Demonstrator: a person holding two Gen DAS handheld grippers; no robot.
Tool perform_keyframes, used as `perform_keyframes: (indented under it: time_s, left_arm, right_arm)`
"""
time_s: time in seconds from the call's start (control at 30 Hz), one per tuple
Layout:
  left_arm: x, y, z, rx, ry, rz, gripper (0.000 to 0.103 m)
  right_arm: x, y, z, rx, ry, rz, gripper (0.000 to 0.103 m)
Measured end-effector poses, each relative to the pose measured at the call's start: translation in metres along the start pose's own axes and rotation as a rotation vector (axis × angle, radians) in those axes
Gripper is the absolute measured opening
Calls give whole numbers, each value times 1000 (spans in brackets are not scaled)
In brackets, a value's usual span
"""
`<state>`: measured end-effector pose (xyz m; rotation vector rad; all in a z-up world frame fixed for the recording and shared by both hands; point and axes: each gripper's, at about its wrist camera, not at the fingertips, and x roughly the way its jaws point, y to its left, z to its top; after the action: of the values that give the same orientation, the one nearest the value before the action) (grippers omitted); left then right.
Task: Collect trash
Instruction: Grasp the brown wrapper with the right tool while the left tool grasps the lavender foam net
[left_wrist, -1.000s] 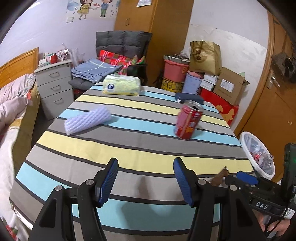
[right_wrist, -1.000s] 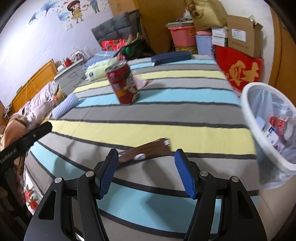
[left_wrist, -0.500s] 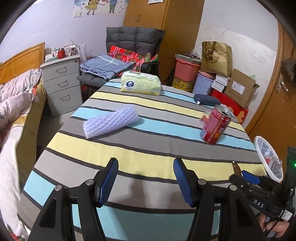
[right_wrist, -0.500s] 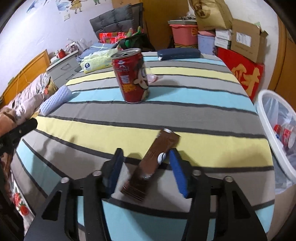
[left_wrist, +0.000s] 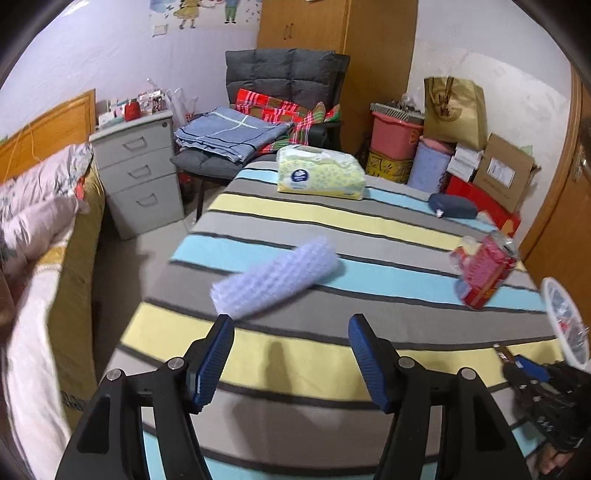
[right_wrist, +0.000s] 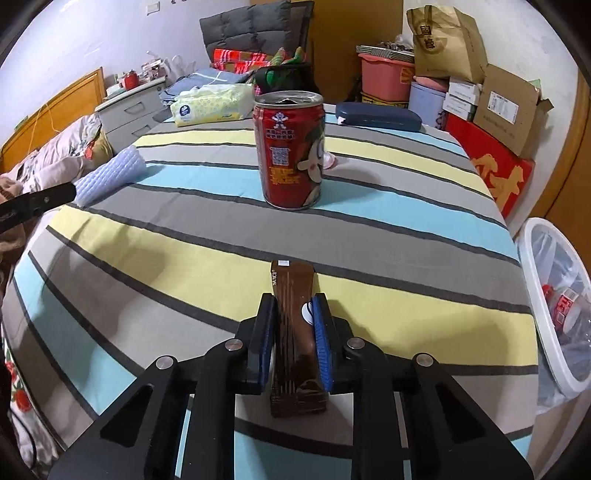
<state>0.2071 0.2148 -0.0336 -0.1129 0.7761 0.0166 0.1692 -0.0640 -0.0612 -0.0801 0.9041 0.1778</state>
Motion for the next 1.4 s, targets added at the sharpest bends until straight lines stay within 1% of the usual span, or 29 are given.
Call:
perform_keyframes:
  time_s: [0.23, 0.33, 0.4, 0.47, 0.53, 0.63, 0.73, 0.8, 0.83, 0.93, 1.0, 1.1, 1.13, 1.2, 1.23, 1.27, 1.3, 1.4]
  left_arm:
    - [35, 9, 21, 46, 43, 19, 65]
    - [49, 14, 26, 42, 71, -2, 65]
    - [56, 16, 29, 48, 78, 20, 65]
    - [60, 16, 32, 81, 72, 47, 65]
    - [64, 19, 35, 89, 77, 32, 65]
    - [68, 19, 40, 125, 70, 45, 65]
    - [75, 18, 44, 161, 78, 16, 66]
    - [81, 18, 47, 162, 69, 40, 66]
    - [85, 17, 49, 170, 82, 45, 66]
    - [93, 15, 53, 183, 83, 50, 66]
    - [95, 13, 53, 201, 79, 39, 66]
    - [101, 12, 53, 192, 108, 16, 66]
    - [103, 13, 53, 180, 113, 9, 65]
    - [104, 13, 52, 177, 120, 8, 56]
    - [106, 12, 52, 184, 125, 16, 48]
    - [107, 11, 52, 189, 133, 19, 44]
    - [107, 10, 51, 188, 137, 11, 42]
    - [105, 8, 50, 179, 143, -3, 31]
  right_arm:
    - [4, 4, 4, 3, 10, 20, 21]
    - [5, 4, 6, 5, 15, 27, 21]
    - [6, 4, 6, 8, 18, 33, 21]
    - [6, 4, 7, 9, 18, 37, 21]
    - [6, 4, 7, 8, 19, 37, 21]
    - [7, 3, 7, 6, 22, 39, 21]
    - [7, 3, 7, 8, 23, 42, 21]
    - [7, 3, 6, 6, 23, 41, 21]
    - [7, 2, 7, 7, 23, 42, 21]
    - [7, 3, 7, 9, 23, 45, 21]
    - [7, 3, 7, 9, 23, 46, 21]
    - [7, 4, 7, 4, 22, 43, 21]
    - [7, 3, 8, 4, 22, 44, 21]
    - [7, 2, 8, 7, 22, 48, 21]
    - [7, 2, 8, 8, 22, 51, 21]
    - [7, 2, 8, 8, 21, 52, 21]
    - [7, 2, 8, 9, 21, 53, 21]
    - [7, 1, 7, 11, 21, 57, 21]
